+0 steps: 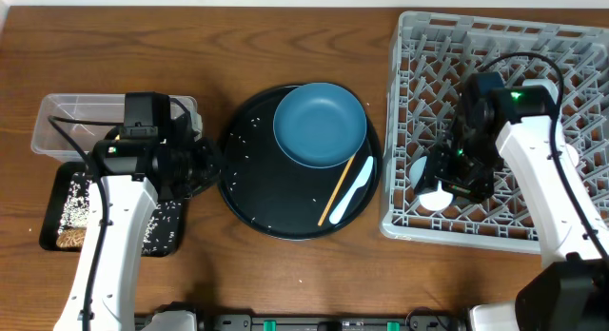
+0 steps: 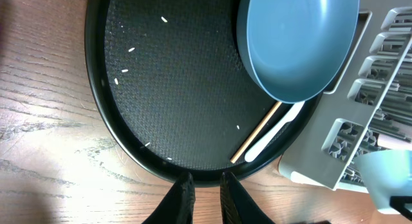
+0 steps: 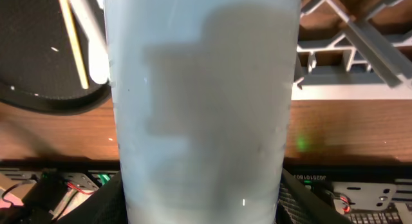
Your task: Sort waste into correct bins and load items into the dishwasher rack
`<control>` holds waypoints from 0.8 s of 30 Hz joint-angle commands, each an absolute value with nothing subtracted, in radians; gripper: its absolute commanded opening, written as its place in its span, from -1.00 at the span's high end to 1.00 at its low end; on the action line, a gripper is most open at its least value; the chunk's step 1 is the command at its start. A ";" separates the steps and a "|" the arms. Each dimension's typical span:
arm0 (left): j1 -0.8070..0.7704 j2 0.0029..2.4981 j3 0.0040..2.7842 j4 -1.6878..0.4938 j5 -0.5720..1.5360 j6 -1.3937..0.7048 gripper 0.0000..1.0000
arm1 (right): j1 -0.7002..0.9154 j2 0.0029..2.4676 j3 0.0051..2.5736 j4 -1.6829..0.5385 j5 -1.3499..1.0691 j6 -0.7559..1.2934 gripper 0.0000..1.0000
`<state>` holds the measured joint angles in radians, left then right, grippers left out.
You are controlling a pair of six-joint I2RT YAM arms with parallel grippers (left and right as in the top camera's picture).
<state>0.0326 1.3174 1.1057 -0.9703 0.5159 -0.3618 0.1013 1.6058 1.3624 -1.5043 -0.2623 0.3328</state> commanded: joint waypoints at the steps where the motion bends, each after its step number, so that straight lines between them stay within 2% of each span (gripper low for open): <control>1: 0.035 1.319 1.113 -0.976 0.504 -0.348 0.66 | 0.099 1.610 1.319 -1.499 -0.274 0.344 0.87; 9: 0.035 1.319 1.113 -0.988 0.504 -0.348 0.66 | 0.097 1.610 1.311 -1.459 -0.347 0.343 0.87; 13: 0.035 1.319 1.113 -0.987 0.504 -0.348 0.66 | 0.094 1.610 1.324 -1.458 -0.349 0.343 0.97; 24: 0.035 1.319 1.113 -0.995 0.504 -0.348 0.66 | 0.054 1.610 1.424 -1.515 -0.374 0.321 0.97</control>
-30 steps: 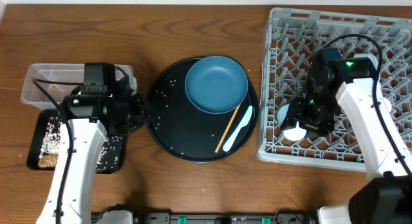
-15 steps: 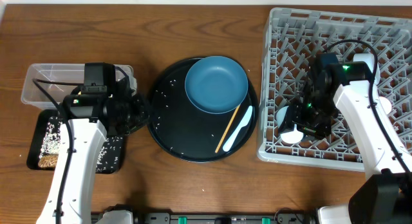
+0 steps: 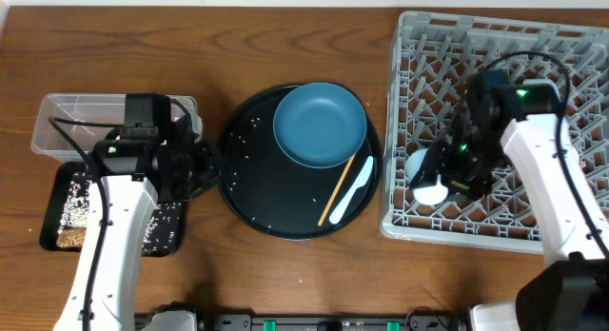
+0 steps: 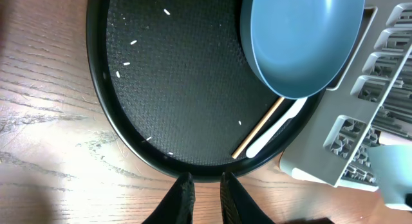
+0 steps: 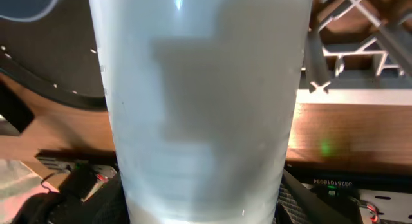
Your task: Sort waste into correct bins and load items into the dishwasher rack
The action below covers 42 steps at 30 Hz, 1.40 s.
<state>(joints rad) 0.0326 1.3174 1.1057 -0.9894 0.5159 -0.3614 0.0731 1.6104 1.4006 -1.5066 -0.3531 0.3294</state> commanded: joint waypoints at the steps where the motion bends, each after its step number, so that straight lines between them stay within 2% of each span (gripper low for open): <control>1: 0.035 1.319 1.113 -0.995 0.504 -0.348 0.66 | 0.048 1.610 1.423 -1.513 -0.374 0.321 0.98; 5: 0.035 1.319 1.113 -0.995 0.504 -0.348 0.66 | 0.022 1.610 1.423 -1.503 -0.412 0.304 0.98; 9: 0.035 1.311 1.113 -0.976 0.505 -0.347 0.89 | -0.006 1.610 1.441 -1.507 -0.492 0.252 0.98; 19: 0.026 1.233 1.119 -0.828 0.729 -0.307 0.88 | -0.023 1.610 1.673 -1.670 -0.561 0.147 0.97; 29: -0.128 1.317 1.118 -0.446 0.931 -0.374 0.88 | 0.043 1.595 1.709 -1.699 -0.968 -0.067 0.98; 36: -0.197 1.469 1.118 -0.205 0.940 -0.545 0.88 | 0.109 1.580 1.709 -1.699 -1.015 -0.093 0.98; 42: -0.227 1.617 1.118 -0.036 1.141 -0.607 0.88 | 0.133 1.560 1.709 -1.699 -1.015 -0.101 0.98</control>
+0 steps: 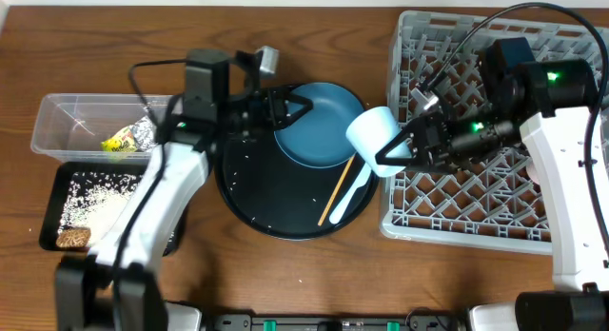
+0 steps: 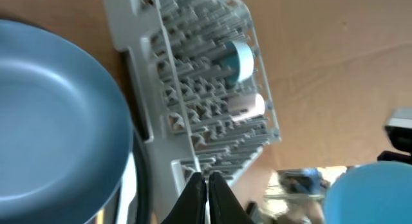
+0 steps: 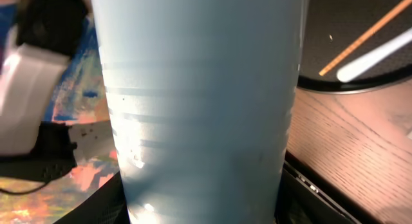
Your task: Sort waste into correct bins and load items into the dishwasher rack
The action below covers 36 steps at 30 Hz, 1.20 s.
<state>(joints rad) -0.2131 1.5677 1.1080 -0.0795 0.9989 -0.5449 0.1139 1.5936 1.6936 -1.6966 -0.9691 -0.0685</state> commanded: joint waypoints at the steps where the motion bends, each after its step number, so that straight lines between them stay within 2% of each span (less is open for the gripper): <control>1: -0.232 1.634 1.118 -0.006 1.172 -0.617 0.87 | 0.132 1.556 1.709 -1.699 -1.015 -0.104 0.98; 16: -0.255 1.658 1.119 0.324 1.321 -0.809 0.87 | 0.132 1.550 1.709 -1.698 -1.014 -0.114 0.98; 26: -0.255 1.657 1.119 0.332 1.407 -0.822 0.88 | 0.133 1.550 1.709 -1.699 -1.014 -0.114 0.98; 36: -0.238 1.657 1.119 0.413 1.353 -0.847 0.88 | 0.133 1.550 1.709 -1.699 -1.014 -0.113 0.97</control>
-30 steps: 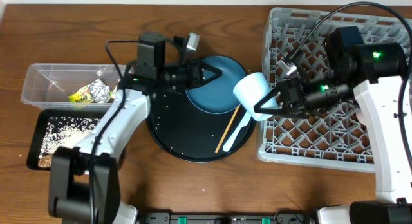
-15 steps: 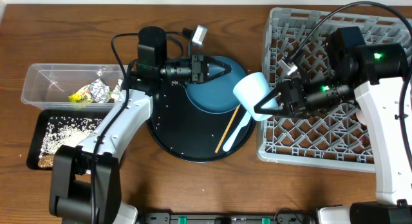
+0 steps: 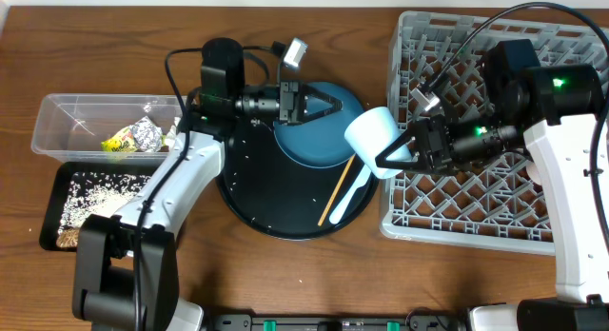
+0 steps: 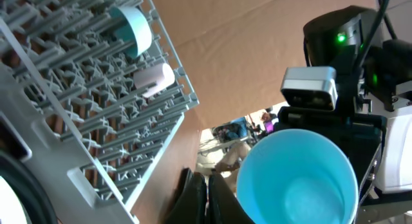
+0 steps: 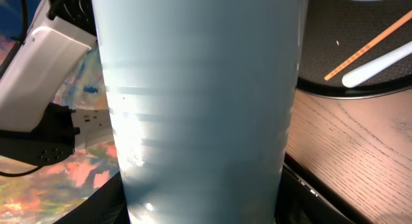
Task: Sort waste into correct bins and load items into the dishwasher rack
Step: 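Reach the left gripper toward the blue plate while right holds the cup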
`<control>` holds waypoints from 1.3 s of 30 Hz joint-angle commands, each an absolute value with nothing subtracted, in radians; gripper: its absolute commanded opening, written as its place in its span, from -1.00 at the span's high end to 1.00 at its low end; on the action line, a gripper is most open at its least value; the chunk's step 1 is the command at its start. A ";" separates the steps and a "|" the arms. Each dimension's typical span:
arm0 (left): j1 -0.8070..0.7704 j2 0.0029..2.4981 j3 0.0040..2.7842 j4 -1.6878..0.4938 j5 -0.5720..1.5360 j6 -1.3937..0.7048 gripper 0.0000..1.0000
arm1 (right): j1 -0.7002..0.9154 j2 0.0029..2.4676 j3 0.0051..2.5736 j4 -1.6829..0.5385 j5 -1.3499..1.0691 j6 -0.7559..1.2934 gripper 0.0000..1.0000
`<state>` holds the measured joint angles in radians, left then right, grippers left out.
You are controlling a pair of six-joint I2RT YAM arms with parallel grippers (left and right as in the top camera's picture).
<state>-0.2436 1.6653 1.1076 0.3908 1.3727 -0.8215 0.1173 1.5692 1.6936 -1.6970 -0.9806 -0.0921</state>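
Observation:
My right gripper point(image 3: 416, 146) is shut on a pale blue cup point(image 3: 372, 138), held tilted in the air over the right edge of the black tray point(image 3: 257, 193), mouth toward the left. The cup point(image 5: 199, 89) fills the right wrist view. My left gripper point(image 3: 326, 105) is shut and empty, hovering over the blue plate point(image 3: 319, 141) and pointing at the cup point(image 4: 297, 176), whose open mouth faces it. A wooden chopstick point(image 3: 337, 190) and a white spoon point(image 3: 355, 189) lie on the tray. The grey dishwasher rack point(image 3: 495, 212) stands at the right.
A clear bin point(image 3: 67, 131) holding a crumpled wrapper point(image 3: 135, 136) and a black bin point(image 3: 95, 193) with rice sit at the far left. Rice grains dot the tray. A teal cup point(image 4: 132, 28) and a white cup point(image 4: 154, 79) lie in the rack.
My left gripper, still shut, has moved a little farther right over the plate, closer to the cup's mouth. The right gripper and its cup have barely shifted.
The right gripper first held the cup low at the rack's front left corner while the left gripper was shut beside the tray's left edge. Later the cup was tilted over the tray's right edge and the left arm was over the plate. Now both nearly meet.

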 commanded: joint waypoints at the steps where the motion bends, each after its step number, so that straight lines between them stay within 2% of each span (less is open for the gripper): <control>1: -0.238 1.657 1.119 0.424 1.342 -0.852 0.88 | 0.133 1.550 1.709 -1.699 -1.014 -0.114 0.98; 11: -0.259 1.657 1.119 0.451 1.359 -0.878 0.88 | 0.132 1.550 1.709 -1.698 -1.014 -0.118 0.98; 27: -0.303 1.651 1.119 0.452 1.571 -0.904 0.88 | 0.132 1.550 1.709 -1.698 -0.999 -0.129 0.97; 39: -0.303 1.626 1.118 0.451 1.571 -0.924 0.88 | 0.132 1.550 1.709 -1.694 -0.999 -0.129 0.98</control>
